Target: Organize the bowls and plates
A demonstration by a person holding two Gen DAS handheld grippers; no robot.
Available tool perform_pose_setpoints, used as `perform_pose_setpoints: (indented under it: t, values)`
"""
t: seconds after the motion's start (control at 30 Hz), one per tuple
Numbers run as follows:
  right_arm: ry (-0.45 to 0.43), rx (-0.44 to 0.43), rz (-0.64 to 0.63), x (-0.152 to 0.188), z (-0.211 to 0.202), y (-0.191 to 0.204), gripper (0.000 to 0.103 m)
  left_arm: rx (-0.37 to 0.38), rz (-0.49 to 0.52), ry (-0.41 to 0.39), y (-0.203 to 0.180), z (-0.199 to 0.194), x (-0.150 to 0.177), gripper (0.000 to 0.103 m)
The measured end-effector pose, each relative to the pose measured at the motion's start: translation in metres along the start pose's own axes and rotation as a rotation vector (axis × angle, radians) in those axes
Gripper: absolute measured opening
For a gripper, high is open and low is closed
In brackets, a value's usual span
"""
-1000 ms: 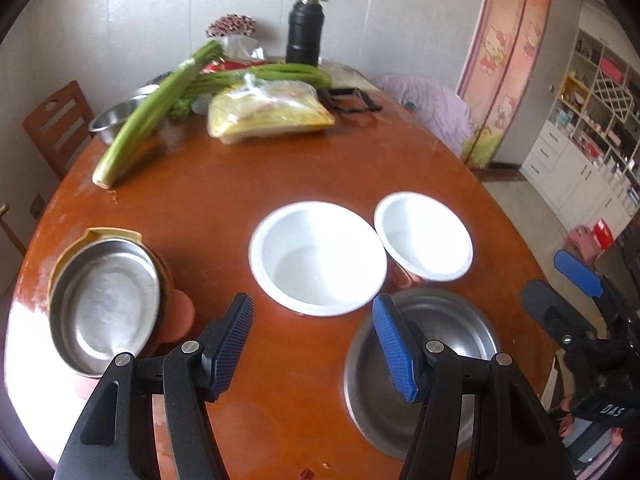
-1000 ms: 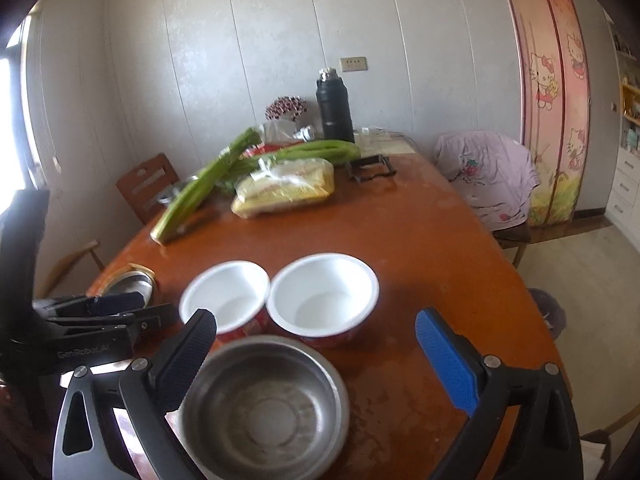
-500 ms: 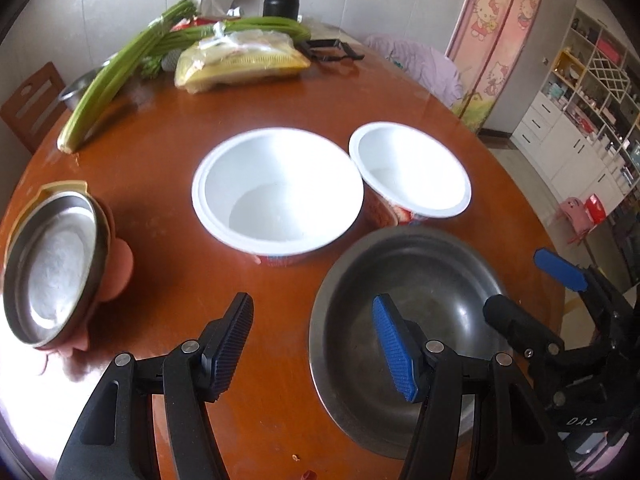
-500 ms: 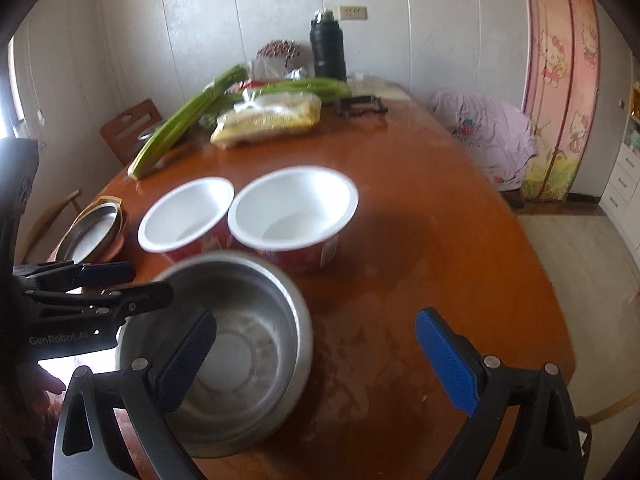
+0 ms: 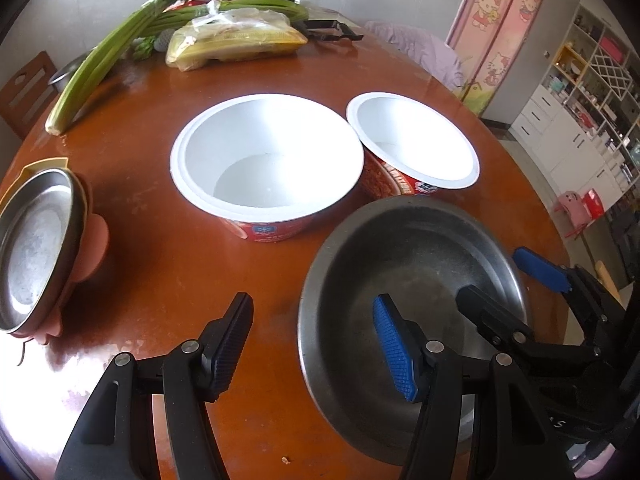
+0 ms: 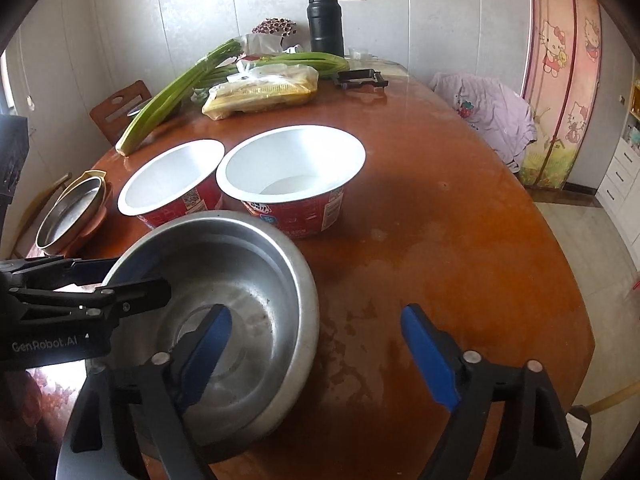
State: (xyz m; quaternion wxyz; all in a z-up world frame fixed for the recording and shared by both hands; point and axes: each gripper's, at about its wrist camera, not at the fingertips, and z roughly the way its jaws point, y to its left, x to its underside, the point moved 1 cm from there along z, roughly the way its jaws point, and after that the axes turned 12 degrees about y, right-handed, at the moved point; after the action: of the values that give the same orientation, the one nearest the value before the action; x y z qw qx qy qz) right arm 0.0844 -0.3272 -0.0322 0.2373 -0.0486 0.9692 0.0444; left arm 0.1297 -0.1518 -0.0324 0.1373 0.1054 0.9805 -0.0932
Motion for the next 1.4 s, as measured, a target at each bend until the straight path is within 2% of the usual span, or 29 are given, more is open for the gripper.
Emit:
perform_pose_setpoints:
  t: [0.23,0.37,0.53,0.83,1.1,1.4]
  values:
    - [0.003,-0.022,0.007,0.0,0.003,0.001,0.055,0.013,0.017,-0.002,-0.004,0.003,-0.003,0.064]
    - [0.01,-0.023,-0.012,0.002,0.004,0.005,0.053,0.012,0.026,-0.008,-0.006,0.004,-0.004,0.064]
    - [0.008,-0.03,-0.054,0.003,0.001,0.015,0.044,0.009,0.026,-0.008,-0.008,0.005,-0.003,0.063]
    - [0.004,-0.053,-0.055,0.007,-0.004,0.017,0.04,0.043,0.047,0.011,-0.013,0.009,0.001,0.049]
    - [-0.003,-0.043,-0.065,0.008,-0.013,0.023,0.039,0.059,0.045,0.014,-0.01,0.002,0.004,0.049]
    - [-0.048,-0.083,-0.098,0.008,-0.037,0.045,0.04,0.042,0.032,-0.039,0.007,-0.03,0.018,0.052]
